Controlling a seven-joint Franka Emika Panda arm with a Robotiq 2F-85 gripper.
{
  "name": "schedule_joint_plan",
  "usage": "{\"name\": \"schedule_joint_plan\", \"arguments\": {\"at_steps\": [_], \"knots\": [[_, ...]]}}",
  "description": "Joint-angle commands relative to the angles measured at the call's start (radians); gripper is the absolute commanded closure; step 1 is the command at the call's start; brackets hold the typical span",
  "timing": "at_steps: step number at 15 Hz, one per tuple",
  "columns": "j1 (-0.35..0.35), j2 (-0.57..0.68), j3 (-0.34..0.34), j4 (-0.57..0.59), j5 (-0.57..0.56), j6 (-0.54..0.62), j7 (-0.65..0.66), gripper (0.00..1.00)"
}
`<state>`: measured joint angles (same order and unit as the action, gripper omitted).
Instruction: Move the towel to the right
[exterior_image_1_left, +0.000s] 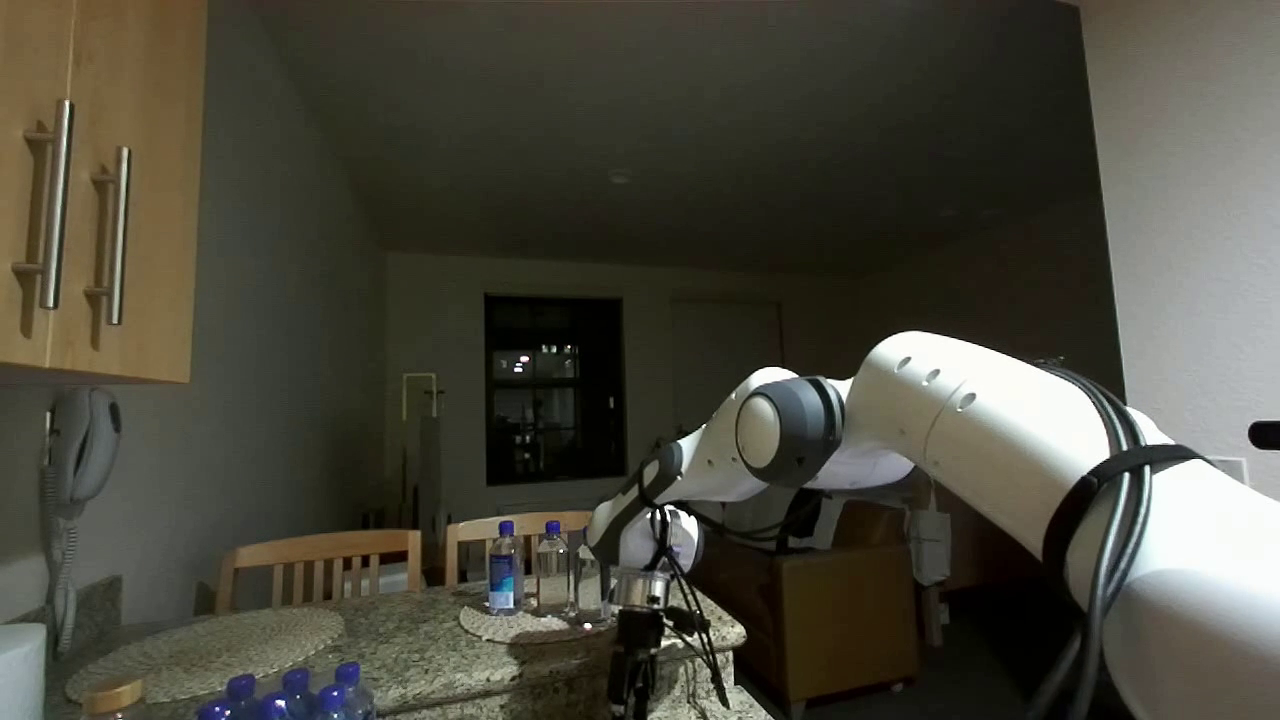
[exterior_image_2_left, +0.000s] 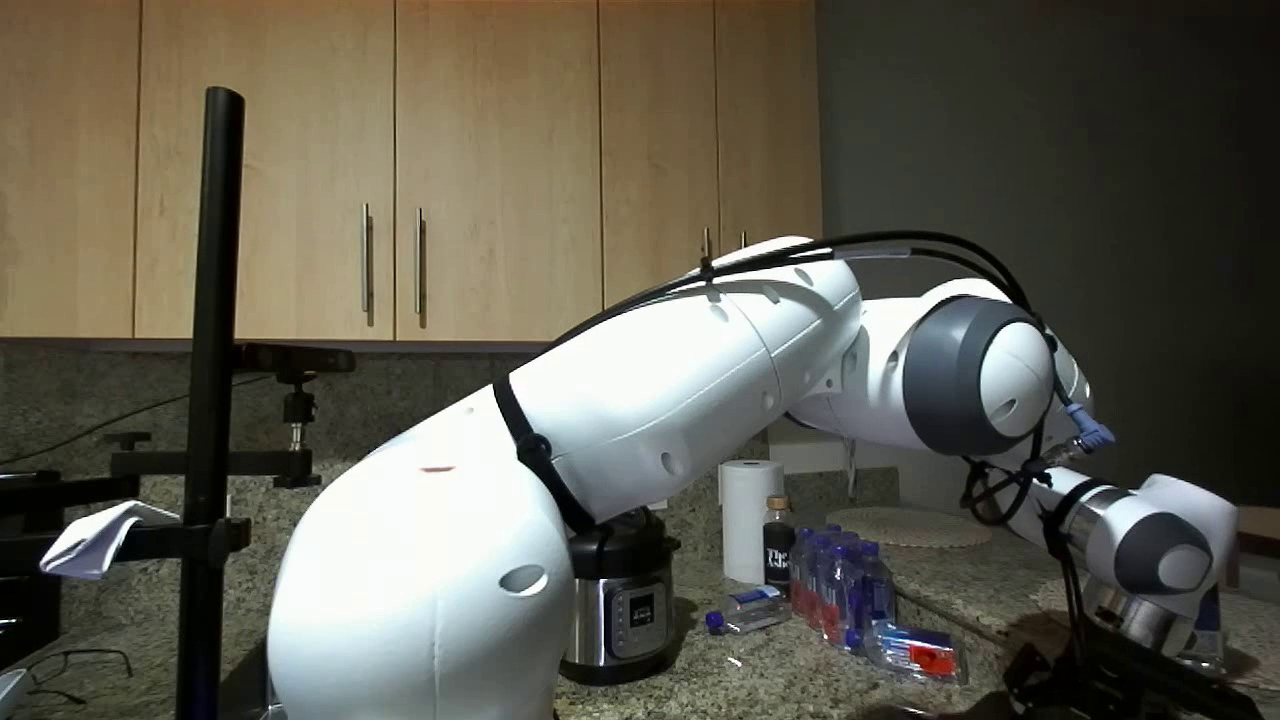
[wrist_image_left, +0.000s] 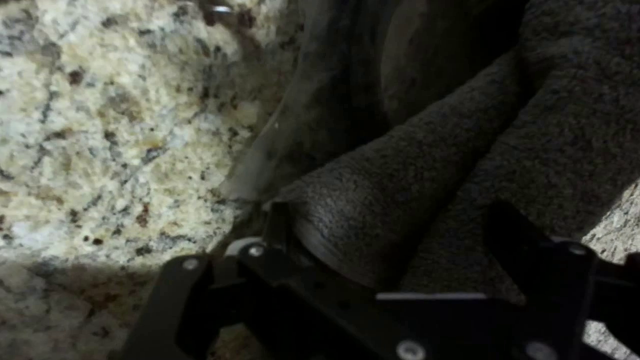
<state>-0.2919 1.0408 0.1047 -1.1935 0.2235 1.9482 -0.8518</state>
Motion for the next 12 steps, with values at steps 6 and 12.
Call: {"name": "schedule_joint_plan", "arguments": {"at_steps": [6,12], "knots": [[-0.013,0.012,0.014,0.021,0.02,0.027,0.015,0.06],[-0.018,0.004,0.018,0.023,0.027,0.035,0.013,0.0]]}}
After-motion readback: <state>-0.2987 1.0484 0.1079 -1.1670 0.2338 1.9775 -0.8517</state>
